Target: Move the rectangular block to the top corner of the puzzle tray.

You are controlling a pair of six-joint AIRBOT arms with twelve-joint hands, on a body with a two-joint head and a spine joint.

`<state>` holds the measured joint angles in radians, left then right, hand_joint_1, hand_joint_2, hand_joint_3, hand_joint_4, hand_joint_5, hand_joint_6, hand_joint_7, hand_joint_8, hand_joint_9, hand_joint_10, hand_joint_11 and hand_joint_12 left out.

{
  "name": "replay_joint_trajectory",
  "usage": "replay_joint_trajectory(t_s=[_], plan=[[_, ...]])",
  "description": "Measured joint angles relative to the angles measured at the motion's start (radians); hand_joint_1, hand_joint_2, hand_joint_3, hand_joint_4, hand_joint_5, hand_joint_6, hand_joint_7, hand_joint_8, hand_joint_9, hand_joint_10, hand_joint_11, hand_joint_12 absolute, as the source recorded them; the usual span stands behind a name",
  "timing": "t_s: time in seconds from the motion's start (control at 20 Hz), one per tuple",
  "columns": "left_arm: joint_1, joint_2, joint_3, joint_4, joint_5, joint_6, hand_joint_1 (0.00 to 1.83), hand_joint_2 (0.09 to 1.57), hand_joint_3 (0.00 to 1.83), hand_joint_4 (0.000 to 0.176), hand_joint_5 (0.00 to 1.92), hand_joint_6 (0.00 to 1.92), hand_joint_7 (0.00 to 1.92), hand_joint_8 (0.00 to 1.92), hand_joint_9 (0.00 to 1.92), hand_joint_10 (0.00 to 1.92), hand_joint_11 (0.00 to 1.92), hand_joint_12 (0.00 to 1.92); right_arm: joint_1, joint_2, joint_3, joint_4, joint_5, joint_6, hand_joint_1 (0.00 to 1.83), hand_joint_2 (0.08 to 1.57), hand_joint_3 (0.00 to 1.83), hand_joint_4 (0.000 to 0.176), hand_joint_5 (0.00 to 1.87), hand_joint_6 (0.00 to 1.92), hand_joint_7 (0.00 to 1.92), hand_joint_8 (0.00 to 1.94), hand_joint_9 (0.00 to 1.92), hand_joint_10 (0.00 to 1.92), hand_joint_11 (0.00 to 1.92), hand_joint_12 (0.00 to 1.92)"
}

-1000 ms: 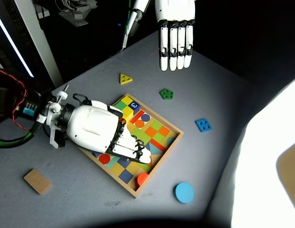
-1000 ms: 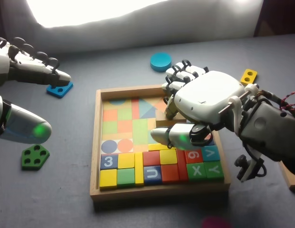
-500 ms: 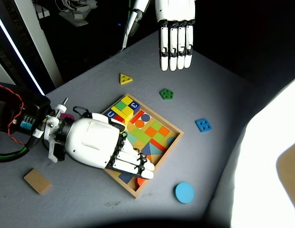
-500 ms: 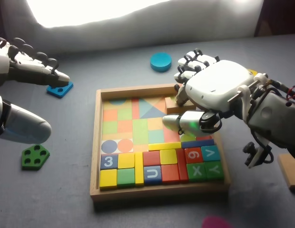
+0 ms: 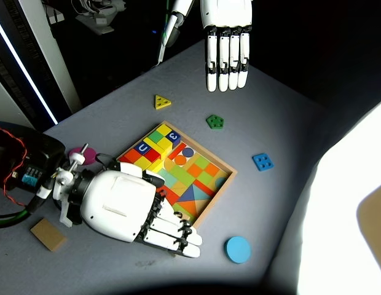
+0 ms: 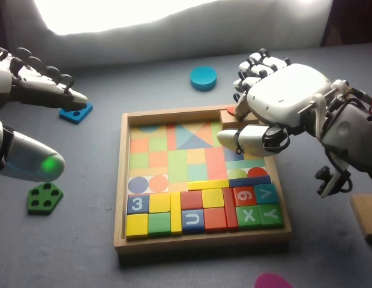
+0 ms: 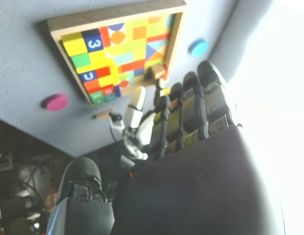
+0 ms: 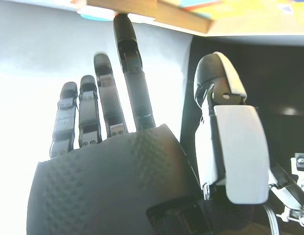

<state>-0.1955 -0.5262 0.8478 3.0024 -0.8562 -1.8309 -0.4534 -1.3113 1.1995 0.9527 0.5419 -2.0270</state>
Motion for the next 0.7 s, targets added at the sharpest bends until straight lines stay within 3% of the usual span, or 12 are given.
replay_joint_trajectory(t_s=[0.45, 0.7], plan=[[0.0, 0.0, 0.0, 0.0, 0.0, 0.0, 0.0, 1.12, 0.0, 0.02, 0.1, 0.01, 0.14, 0.01, 0.11, 0.01, 0.0, 0.38, 0.006, -0.019, 0.031, -0.035, 0.0, 0.026, 0.0, 1.21, 0.0, 0.0, 0.85, 0.01, 0.32, 0.01, 0.07, 0.01, 0.0, 0.0], [0.0, 0.0, 0.0, 0.0, 0.0, 0.0, 0.0, 1.11, 0.0, 0.026, 0.09, 0.0, 0.11, 0.0, 0.1, 0.0, 0.0, 0.27, 0.011, -0.022, 0.035, -0.032, -0.002, 0.024, 0.0, 1.21, 0.0, 0.0, 0.84, 0.01, 0.34, 0.02, 0.07, 0.01, 0.0, 0.0]])
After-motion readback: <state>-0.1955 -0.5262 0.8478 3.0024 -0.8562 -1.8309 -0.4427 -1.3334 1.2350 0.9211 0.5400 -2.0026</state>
